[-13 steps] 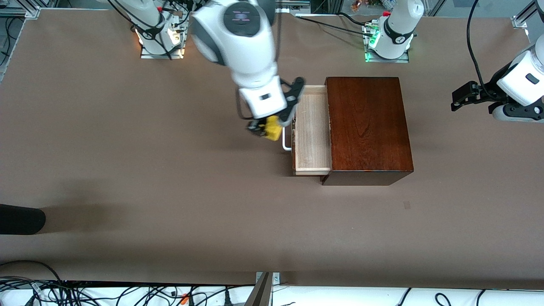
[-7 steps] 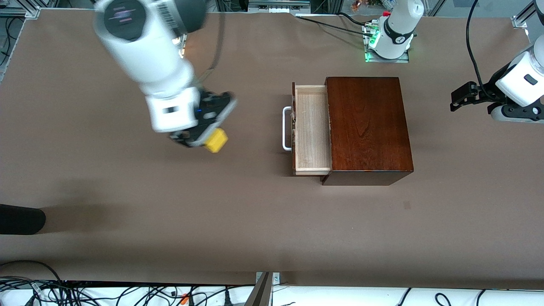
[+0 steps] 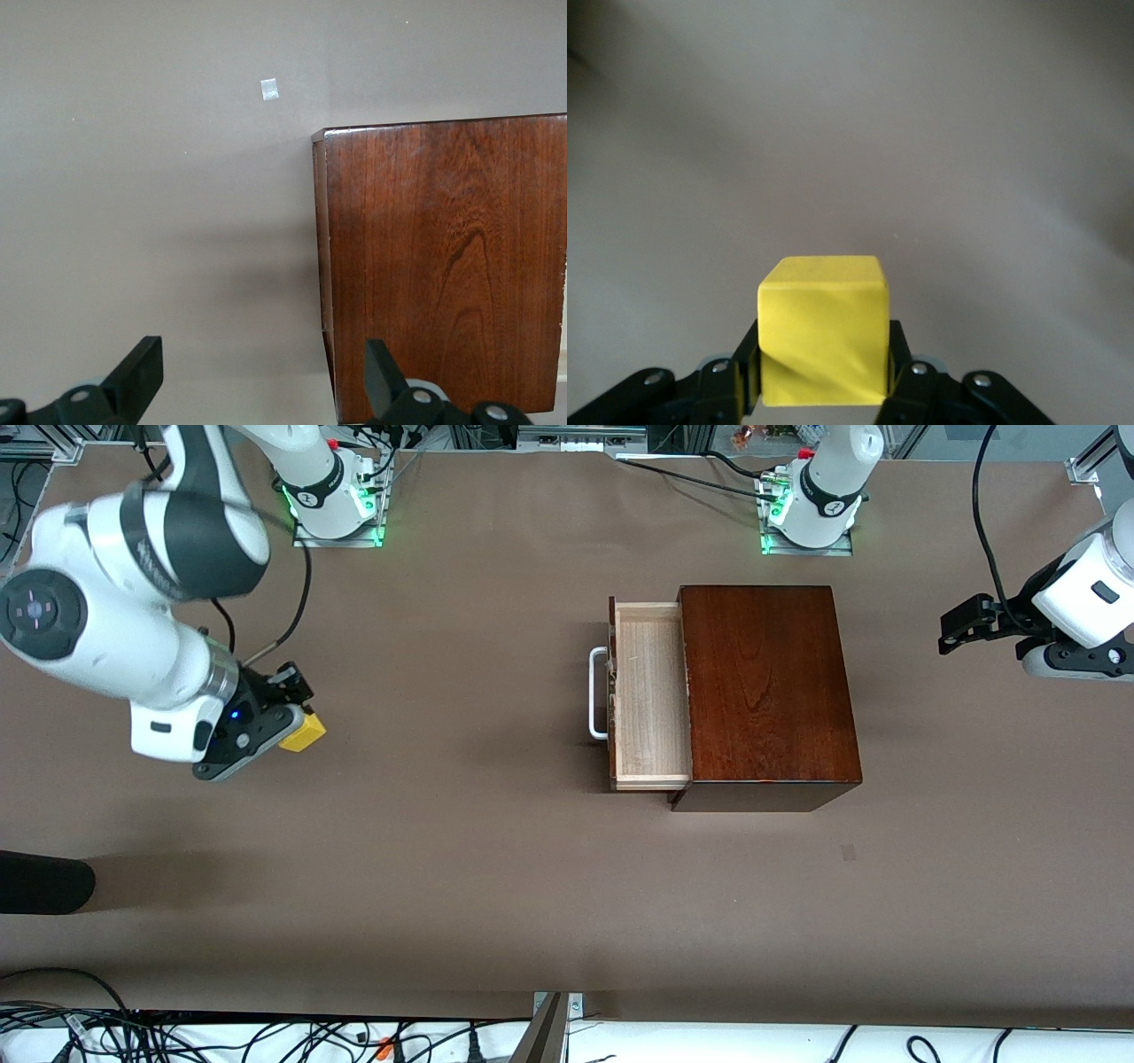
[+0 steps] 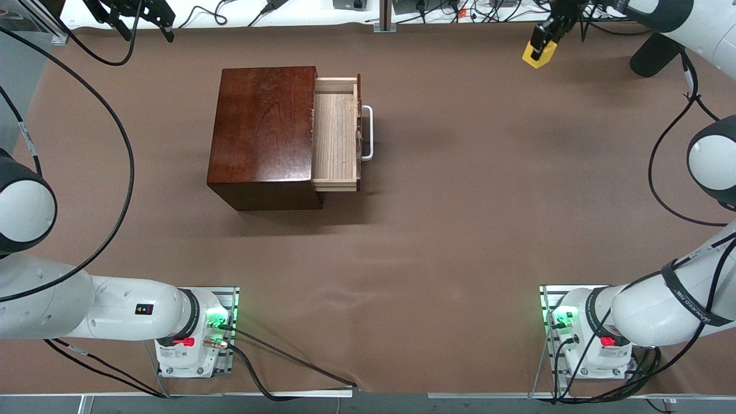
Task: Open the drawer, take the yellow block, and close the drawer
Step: 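Carry the yellow cube away from the box and set it on the table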
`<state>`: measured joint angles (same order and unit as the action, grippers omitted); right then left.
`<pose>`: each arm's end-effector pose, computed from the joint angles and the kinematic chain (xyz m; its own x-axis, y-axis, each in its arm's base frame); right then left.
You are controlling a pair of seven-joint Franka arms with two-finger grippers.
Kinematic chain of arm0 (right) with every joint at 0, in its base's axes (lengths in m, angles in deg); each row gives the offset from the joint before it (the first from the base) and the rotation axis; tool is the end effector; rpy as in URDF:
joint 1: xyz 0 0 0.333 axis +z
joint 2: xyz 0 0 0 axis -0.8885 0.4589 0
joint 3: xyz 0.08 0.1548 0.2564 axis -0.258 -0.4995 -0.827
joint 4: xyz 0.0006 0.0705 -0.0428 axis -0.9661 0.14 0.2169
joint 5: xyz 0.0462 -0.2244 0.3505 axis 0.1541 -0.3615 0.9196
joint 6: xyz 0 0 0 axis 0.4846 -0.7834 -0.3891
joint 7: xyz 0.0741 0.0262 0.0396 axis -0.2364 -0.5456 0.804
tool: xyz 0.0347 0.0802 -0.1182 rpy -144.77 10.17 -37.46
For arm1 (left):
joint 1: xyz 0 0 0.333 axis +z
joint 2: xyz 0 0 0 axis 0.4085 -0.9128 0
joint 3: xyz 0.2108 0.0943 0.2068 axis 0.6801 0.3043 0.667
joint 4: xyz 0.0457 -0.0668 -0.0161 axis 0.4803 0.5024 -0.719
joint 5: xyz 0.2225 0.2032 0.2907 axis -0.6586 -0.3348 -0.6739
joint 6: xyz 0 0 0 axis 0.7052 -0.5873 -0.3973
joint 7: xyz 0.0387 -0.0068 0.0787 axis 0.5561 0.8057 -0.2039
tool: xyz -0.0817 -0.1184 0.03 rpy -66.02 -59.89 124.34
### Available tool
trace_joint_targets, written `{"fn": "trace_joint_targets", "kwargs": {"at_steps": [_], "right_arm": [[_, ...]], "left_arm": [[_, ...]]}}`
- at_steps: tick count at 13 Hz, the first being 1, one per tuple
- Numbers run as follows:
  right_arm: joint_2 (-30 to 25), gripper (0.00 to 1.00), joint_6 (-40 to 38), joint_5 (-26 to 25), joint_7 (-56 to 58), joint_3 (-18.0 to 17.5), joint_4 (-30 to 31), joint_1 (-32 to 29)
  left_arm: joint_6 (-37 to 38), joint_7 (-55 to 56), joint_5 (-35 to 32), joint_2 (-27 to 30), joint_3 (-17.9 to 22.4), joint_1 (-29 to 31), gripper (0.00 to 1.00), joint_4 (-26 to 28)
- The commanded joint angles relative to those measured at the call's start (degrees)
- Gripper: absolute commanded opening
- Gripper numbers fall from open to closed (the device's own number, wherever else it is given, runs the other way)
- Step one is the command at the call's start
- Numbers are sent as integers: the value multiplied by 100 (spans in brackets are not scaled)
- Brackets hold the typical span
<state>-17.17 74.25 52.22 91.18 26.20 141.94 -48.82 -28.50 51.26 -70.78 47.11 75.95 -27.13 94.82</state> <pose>0.6424 0.1288 0.4057 0.8193 0.5654 -0.0951 0.5583 -0.8245 -0.0920 0.5774 -0.0189 0.5431 0.9951 -0.0428 -0.0890 -0.0430 -0.9991 0.0004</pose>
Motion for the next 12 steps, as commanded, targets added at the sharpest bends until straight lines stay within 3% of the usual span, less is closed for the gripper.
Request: {"fn": "trace_joint_targets", "kwargs": {"at_steps": [1,7,12], "right_arm": [[-52,0,590,53,-245,149,739,-164],[624,0,2224,114,-1404,265,1838,-190],[1179,0,3158,211,-1960,274,2068,-199]], "left_arm": [[124,-1,133,-96,-11,4,100,-168],[132,-19,133,-97,7,48,100,-159],[132,-19,133,-88,7,56,100,-168]]}}
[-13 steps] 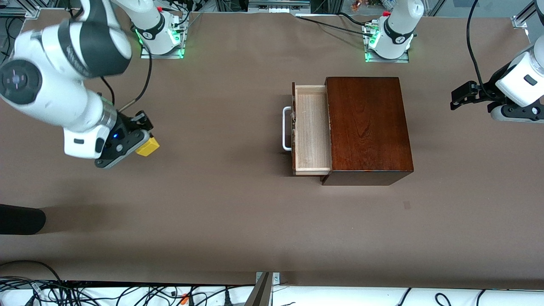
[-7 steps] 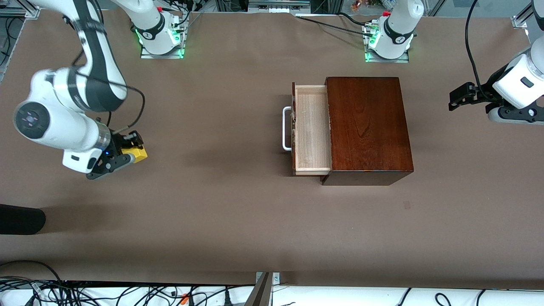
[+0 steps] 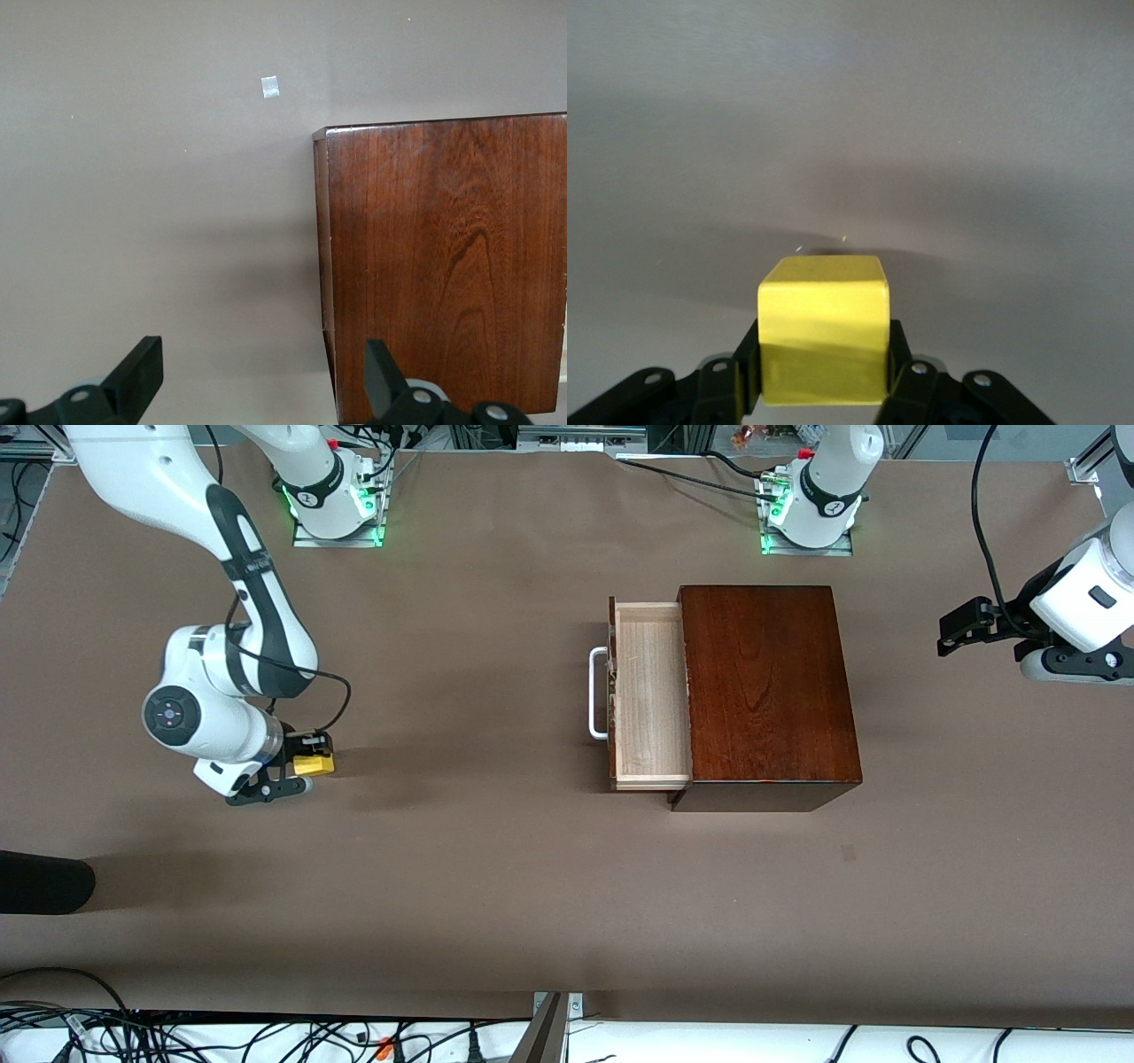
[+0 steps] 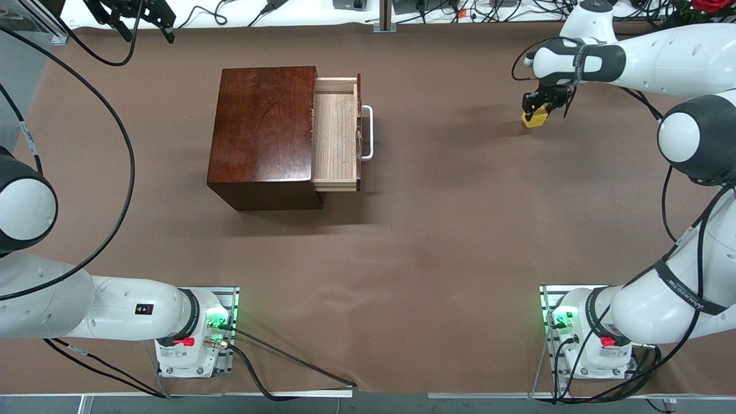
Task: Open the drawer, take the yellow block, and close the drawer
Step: 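Carry the yellow cube away from the box and set it on the table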
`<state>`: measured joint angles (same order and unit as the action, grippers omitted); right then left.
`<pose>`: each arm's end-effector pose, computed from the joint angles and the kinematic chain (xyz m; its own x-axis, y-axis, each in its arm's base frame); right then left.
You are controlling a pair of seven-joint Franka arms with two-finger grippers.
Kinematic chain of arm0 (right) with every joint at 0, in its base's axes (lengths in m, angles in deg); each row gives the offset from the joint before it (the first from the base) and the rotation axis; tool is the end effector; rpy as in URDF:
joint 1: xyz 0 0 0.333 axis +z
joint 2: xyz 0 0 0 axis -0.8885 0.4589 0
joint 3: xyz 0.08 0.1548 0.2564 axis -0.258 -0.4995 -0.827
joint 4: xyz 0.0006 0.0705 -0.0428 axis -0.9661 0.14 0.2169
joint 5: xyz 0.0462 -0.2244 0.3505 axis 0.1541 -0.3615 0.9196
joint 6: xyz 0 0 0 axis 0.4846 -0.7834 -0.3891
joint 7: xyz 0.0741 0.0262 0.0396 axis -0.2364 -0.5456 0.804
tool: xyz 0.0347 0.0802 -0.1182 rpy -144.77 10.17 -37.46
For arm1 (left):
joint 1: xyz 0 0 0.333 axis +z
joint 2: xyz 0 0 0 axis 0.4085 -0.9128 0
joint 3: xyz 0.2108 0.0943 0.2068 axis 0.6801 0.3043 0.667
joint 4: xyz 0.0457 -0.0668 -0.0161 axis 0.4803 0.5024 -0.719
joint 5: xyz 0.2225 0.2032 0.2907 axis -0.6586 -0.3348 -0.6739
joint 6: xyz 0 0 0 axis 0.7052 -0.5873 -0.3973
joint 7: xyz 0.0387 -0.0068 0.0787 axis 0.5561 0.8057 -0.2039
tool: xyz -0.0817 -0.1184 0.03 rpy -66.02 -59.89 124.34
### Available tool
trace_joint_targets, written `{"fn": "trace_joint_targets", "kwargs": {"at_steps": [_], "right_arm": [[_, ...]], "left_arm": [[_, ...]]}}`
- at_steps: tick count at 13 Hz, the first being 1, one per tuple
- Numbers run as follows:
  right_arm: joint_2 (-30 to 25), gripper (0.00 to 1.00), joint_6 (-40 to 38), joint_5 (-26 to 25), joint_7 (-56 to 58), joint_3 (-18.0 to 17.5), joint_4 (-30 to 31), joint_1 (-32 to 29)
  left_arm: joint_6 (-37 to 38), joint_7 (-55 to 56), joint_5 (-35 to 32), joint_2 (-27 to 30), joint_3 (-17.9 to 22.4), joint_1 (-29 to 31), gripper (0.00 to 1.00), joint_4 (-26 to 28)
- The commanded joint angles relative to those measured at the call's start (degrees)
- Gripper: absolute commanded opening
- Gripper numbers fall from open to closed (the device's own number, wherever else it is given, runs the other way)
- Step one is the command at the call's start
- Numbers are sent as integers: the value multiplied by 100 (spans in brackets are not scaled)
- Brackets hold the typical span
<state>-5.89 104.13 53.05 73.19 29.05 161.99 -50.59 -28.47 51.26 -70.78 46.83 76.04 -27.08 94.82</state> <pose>0.6150 0.0650 0.1565 0.9744 0.1713 -0.1452 0.1706 -0.9852 -0.0172 0.5783 -0.0175 0.5403 0.9947 -0.0404 -0.0944 -0.0405 -0.9992 0.0004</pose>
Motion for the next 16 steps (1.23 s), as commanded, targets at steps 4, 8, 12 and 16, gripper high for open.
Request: {"fn": "trace_joint_targets", "kwargs": {"at_steps": [4,8,12,16], "right_arm": [[297,11,416,136,-179,-11,98,-31],[35,100,338,128,-109,-11,64,-31],[-729,100,153,119,-56,6,28,-40],[-1845,100,-924,119,-126,-3,-111,-75]], "left_arm": [[138,-19,132,-60,16,51,100,-168],[129,-19,141,-69,-10,42,100,-168],[138,-19,132,-60,-2,51,100,-168],[138,-27,132,-60,16,51,100,-168]]}}
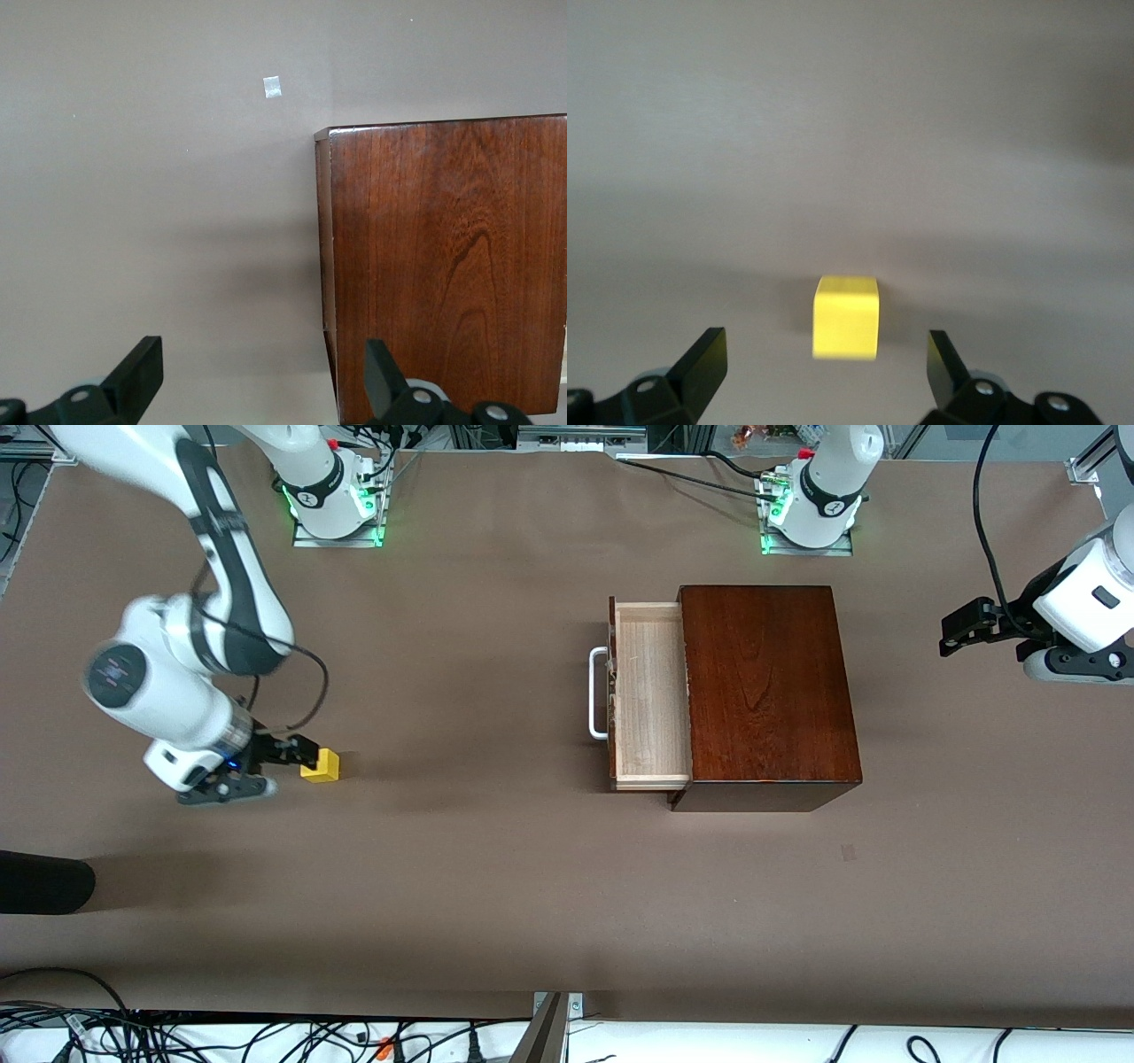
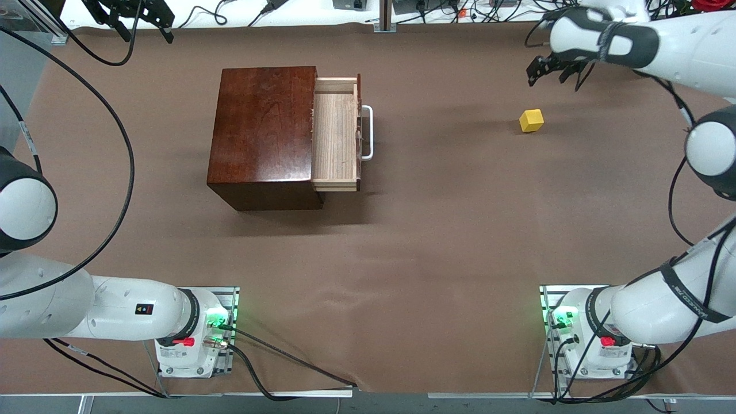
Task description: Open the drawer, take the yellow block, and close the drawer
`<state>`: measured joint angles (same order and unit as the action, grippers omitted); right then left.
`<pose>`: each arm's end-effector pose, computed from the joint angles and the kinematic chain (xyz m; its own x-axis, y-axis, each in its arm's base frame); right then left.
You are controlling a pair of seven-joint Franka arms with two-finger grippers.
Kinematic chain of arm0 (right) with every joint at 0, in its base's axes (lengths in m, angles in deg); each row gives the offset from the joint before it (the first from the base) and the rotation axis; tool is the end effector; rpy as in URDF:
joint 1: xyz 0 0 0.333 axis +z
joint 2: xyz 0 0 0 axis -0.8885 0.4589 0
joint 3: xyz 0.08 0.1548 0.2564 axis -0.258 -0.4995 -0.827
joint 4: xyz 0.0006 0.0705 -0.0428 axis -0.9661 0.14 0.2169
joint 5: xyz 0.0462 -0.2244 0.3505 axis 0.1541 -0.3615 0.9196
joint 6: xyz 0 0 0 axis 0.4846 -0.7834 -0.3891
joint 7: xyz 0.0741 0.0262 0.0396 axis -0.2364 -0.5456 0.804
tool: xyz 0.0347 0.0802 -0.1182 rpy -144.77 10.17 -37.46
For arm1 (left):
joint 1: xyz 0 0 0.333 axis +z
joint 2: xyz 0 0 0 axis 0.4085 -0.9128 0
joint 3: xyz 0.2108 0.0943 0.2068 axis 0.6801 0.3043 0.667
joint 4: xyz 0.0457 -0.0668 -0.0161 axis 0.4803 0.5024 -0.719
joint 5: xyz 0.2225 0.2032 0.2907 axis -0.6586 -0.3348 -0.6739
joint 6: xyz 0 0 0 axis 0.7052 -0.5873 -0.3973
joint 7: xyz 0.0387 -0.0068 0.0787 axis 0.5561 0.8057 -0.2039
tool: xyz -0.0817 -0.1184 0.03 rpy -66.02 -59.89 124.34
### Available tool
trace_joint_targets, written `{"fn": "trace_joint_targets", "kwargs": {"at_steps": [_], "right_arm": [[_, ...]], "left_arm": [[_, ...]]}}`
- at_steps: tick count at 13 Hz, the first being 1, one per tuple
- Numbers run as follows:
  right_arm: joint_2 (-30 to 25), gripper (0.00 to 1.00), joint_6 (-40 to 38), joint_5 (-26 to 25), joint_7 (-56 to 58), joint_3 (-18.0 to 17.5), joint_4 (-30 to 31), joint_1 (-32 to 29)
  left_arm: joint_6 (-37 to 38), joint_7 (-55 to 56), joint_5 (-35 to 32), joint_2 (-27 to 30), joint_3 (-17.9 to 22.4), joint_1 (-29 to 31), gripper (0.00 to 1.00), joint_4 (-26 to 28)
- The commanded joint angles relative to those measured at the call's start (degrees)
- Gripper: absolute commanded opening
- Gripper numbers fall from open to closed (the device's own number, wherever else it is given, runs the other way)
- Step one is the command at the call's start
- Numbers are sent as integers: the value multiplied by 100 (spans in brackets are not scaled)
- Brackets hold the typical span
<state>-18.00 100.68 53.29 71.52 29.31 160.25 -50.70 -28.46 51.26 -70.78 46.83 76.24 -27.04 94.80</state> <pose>0.6391 0.0672 0.2984 0.9897 0.1386 0.0354 0.1398 -0.9896 -0.0333 0.5784 -0.0151 0.5404 0.9949 -0.0362 -0.0942 -0.0363 -0.9993 0.0003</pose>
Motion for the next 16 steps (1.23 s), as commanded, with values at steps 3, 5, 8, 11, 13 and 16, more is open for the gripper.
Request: {"fn": "trace_joint_targets", "kwargs": {"at_steps": [3,5,8,11,13,16], "right_arm": [[-1276,100,-1451,86,32,-47,-193,-90],[-1575,100,-2065,25,32,-73,-491,-99],[-1542,100,-3086,-54,41,-3,-1369,-108],[-1533,100,-3264,-89,68,111,-1547,-108],[-1533,100,-3264,-177,59,146,-1547,-108],[-1533,100,-3351,-247,59,155,-1591,-108]], "left_arm": [[137,-27,132,-60,-4,47,100,-157],[137,-27,132,-60,13,56,100,-157],[146,-27,132,-60,13,56,100,-157],[146,-19,132,-69,5,47,100,-157],[154,-19,132,-60,5,47,100,-157],[181,16,132,-69,-31,38,100,-157]]}}
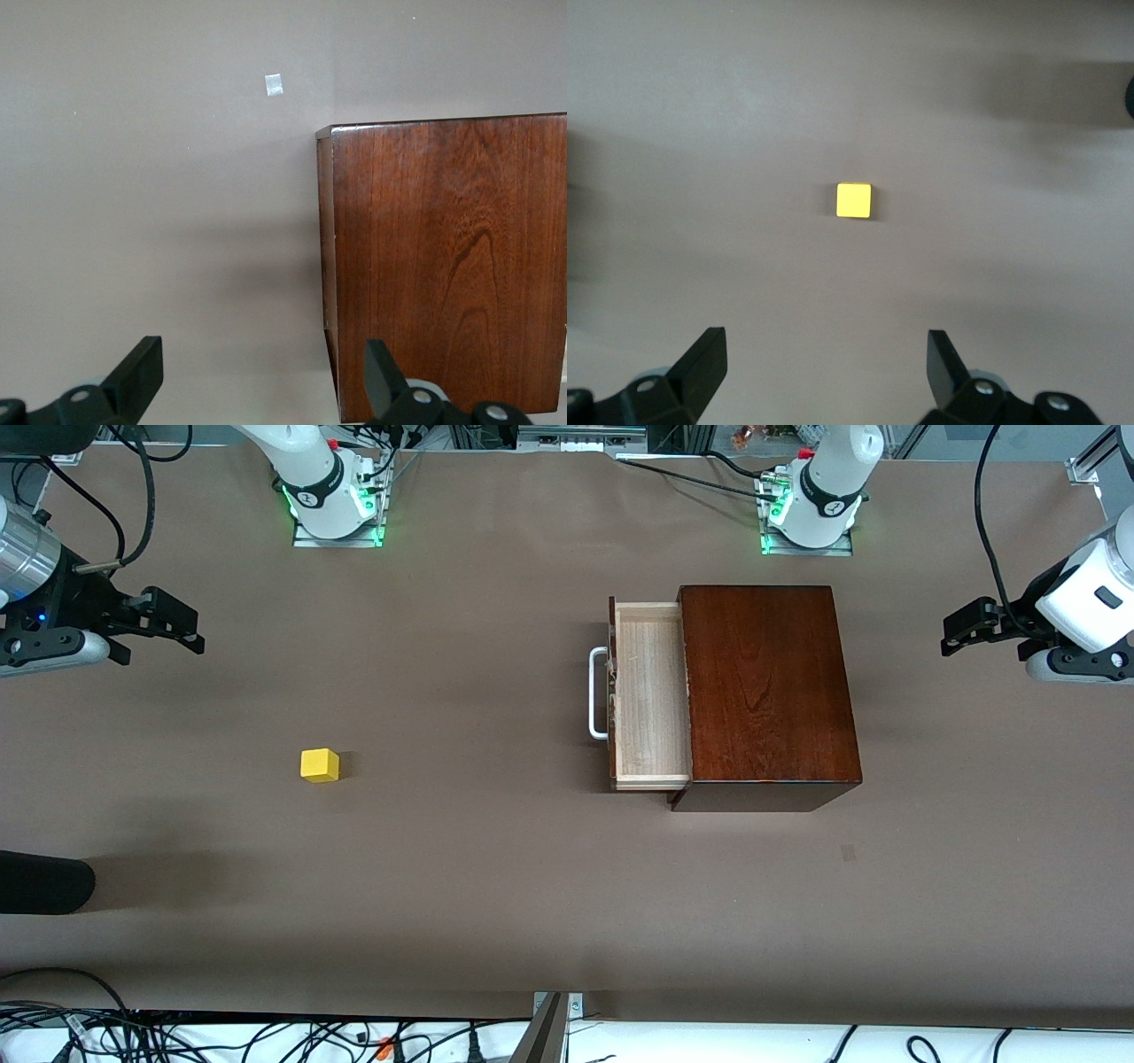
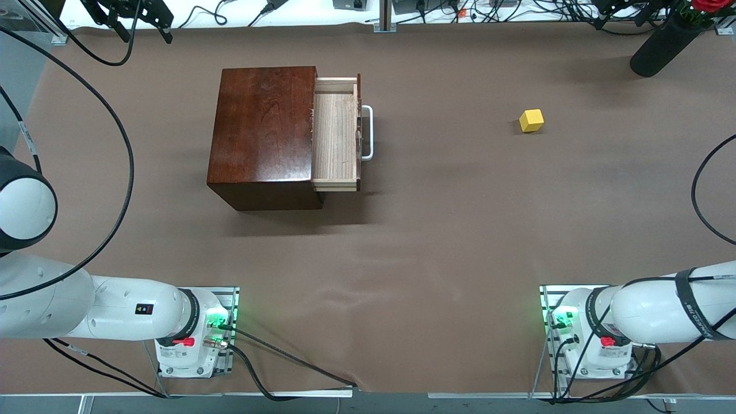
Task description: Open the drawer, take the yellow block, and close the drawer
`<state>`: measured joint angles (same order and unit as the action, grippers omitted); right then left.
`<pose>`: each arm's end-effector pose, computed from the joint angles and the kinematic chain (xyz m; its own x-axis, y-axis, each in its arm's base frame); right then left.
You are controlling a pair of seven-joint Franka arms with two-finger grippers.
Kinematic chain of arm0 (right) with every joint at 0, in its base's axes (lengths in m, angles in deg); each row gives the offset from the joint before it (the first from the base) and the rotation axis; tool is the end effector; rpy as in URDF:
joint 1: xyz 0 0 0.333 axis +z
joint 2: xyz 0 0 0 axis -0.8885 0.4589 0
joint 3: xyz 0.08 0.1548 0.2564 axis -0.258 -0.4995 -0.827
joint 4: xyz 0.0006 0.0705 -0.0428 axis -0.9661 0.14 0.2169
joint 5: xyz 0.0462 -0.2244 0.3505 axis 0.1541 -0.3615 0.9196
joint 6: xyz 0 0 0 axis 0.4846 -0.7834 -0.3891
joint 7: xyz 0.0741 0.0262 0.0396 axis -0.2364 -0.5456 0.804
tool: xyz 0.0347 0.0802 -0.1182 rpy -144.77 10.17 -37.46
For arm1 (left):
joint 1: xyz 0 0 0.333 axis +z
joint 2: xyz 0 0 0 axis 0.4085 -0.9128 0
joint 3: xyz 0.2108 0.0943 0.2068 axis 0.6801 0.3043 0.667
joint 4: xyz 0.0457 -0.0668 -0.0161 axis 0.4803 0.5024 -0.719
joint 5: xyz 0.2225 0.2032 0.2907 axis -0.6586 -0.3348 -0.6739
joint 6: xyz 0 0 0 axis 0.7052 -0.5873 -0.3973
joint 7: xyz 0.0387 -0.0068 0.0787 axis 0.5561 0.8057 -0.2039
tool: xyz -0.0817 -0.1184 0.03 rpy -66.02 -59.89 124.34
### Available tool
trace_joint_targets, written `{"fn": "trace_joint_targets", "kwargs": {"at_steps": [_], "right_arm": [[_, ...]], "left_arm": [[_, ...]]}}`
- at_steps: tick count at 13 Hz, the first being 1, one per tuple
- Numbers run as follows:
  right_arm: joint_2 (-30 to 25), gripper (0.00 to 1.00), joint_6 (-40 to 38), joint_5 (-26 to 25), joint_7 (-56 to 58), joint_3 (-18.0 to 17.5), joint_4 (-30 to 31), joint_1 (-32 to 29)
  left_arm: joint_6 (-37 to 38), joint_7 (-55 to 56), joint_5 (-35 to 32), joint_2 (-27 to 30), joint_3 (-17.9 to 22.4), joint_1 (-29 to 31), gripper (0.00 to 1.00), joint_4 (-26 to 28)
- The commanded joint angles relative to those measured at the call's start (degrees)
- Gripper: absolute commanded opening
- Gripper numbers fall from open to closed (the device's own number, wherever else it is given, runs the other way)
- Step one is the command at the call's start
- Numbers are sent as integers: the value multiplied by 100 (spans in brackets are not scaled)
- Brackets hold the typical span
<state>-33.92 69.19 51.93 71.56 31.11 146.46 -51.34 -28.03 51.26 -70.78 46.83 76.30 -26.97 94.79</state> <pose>0.5869 0.0383 0.5419 0.9908 0.1354 0.0047 0.1355 -0.9891 -0.0583 0.5773 -0.0138 0.5399 0.9943 -0.0339 -0.1015 -0.0341 -0.9994 0.0003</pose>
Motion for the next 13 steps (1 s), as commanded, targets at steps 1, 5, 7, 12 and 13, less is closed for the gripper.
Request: {"fn": "trace_joint_targets", "kwargs": {"at_steps": [1,5,7,12,13], "right_arm": [[77,100,-194,-129,63,-34,-247,-53],[112,100,-194,-147,54,45,-344,-53],[156,100,-177,-147,63,45,-344,-53],[200,100,-150,-147,90,116,-344,-53],[191,100,-159,-147,81,116,-344,-44]], "left_arm": [[137,25,132,-69,-46,14,100,-165],[137,43,132,-86,-46,-30,100,-156],[137,43,132,-86,-46,-22,100,-147],[129,-27,132,-121,-46,22,100,-156],[120,-27,124,-130,-46,22,100,-165]]}}
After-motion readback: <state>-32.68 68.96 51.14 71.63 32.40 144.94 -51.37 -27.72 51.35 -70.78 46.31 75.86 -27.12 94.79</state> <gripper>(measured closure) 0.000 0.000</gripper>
